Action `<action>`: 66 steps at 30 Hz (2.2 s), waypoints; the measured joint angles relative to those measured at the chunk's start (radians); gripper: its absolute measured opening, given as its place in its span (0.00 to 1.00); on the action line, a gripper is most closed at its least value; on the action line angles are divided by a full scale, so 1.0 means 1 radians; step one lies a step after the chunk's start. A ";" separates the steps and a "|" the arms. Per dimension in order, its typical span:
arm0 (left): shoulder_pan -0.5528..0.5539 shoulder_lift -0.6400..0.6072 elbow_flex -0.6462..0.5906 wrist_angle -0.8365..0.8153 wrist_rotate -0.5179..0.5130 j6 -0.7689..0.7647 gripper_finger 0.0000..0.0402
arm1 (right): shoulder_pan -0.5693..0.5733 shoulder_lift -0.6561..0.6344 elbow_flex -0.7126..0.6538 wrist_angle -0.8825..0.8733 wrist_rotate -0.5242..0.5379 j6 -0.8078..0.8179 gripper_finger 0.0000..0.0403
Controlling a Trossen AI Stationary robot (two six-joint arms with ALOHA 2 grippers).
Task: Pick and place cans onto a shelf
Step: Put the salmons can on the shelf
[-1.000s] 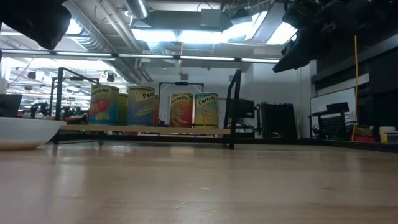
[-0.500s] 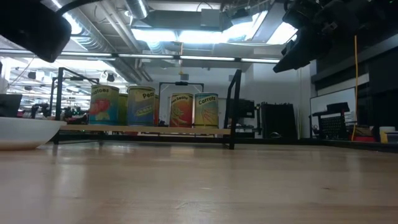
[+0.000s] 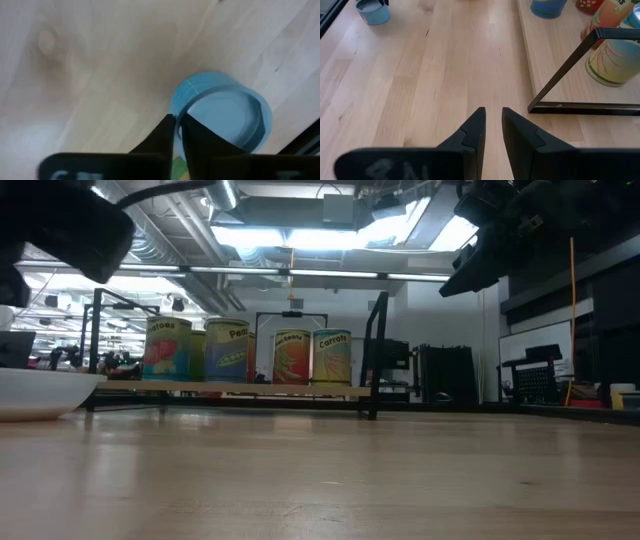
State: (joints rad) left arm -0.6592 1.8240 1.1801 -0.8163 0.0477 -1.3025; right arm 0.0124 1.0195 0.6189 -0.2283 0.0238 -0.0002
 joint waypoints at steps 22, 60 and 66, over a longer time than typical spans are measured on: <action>0.392 0.003 0.169 0.020 -0.069 0.628 0.01 | 0.000 0.000 0.000 0.000 0.000 0.000 0.17; 0.998 0.034 0.294 -0.047 -0.219 0.998 0.01 | 0.000 0.000 0.000 0.000 0.001 0.000 0.17; 0.998 0.046 0.295 -0.038 -0.226 0.998 0.02 | 0.000 0.000 0.000 -0.002 0.001 0.022 0.17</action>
State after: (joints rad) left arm 0.3386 1.8698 1.4750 -0.8543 -0.1781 -0.3041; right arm 0.0126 1.0195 0.6189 -0.2304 0.0248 0.0213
